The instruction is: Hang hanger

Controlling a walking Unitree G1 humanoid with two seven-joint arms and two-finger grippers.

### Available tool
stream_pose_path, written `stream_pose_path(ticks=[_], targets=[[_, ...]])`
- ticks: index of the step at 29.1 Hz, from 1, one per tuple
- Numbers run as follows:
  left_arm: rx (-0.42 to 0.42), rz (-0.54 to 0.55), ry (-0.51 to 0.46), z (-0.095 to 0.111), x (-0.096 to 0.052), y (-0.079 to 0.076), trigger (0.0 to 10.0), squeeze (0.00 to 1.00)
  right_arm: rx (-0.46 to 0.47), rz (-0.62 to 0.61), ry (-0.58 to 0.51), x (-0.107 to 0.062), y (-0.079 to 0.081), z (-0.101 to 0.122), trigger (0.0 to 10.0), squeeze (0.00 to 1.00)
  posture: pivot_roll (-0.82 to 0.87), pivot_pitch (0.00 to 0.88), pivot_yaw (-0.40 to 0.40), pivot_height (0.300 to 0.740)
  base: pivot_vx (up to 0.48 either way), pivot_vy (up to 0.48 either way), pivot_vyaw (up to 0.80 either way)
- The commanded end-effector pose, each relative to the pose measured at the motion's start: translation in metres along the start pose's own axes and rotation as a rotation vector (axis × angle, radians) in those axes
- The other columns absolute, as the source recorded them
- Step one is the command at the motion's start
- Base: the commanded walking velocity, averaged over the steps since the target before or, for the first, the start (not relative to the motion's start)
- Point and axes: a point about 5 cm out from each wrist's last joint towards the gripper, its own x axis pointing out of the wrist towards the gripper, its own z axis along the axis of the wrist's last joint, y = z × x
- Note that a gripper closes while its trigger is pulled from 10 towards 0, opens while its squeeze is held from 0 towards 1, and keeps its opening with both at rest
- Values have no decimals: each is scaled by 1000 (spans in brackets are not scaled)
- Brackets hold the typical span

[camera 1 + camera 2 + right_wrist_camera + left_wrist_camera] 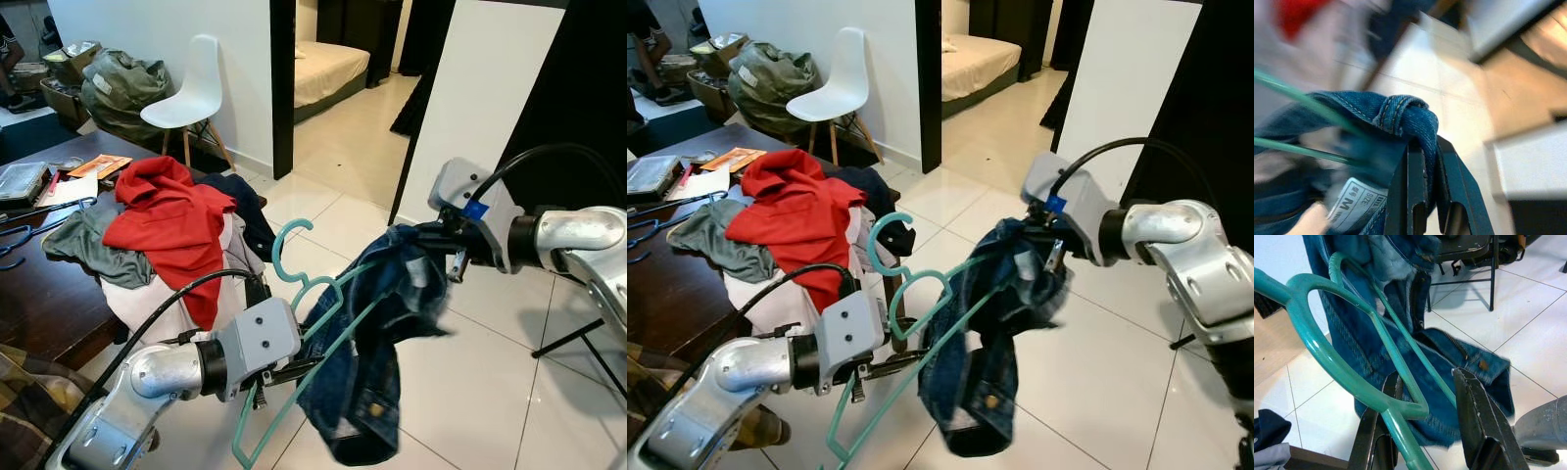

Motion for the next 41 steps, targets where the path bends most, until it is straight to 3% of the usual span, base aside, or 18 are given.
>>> stream_pose_path(ticks=[1, 9, 14, 17, 20, 26, 33, 41], targets=[[12, -7, 11, 0, -1, 0, 10000, 0, 8, -68, 33, 1, -6, -3, 10000, 0, -83, 0, -18, 740, 0, 0, 0], [18, -12, 11, 2, -1, -2, 10000, 0, -15, -85, 195, 5, -2, -32, 10000, 0, -78, 0, -22, 740, 0, 0, 0], [19, -14, 8, 3, -1, -2, 10000, 0, -19, -39, 208, 11, 7, -37, 10000, 0, -78, 0, -20, 740, 0, 0, 0], [21, -13, 12, 2, 0, -3, 10000, 0, -38, 213, 85, 8, 37, -20, 10000, 0, -82, 0, -16, 740, 0, 0, 0], [23, -12, 13, 2, 0, -2, 10000, 0, -42, 279, 57, 4, 45, -17, 10000, 0, -84, 0, -15, 740, 0, 0, 0], [17, -23, 18, -1, 3, -4, 10000, 0, 13, 292, -65, 3, 48, 5, 10000, 0, -98, 0, -9, 740, 0, 0, 0], [16, -27, 21, -2, 4, -5, 10000, 0, -5, 337, -162, 0, 54, 22, 10000, 0, -100, 0, -9, 740, 0, 0, 0], [12, -28, 15, -1, 2, -5, 10000, 0, -109, 145, -39, 10, 31, 10, 10000, 0, -92, 0, -13, 740, 0, 0, 0]])
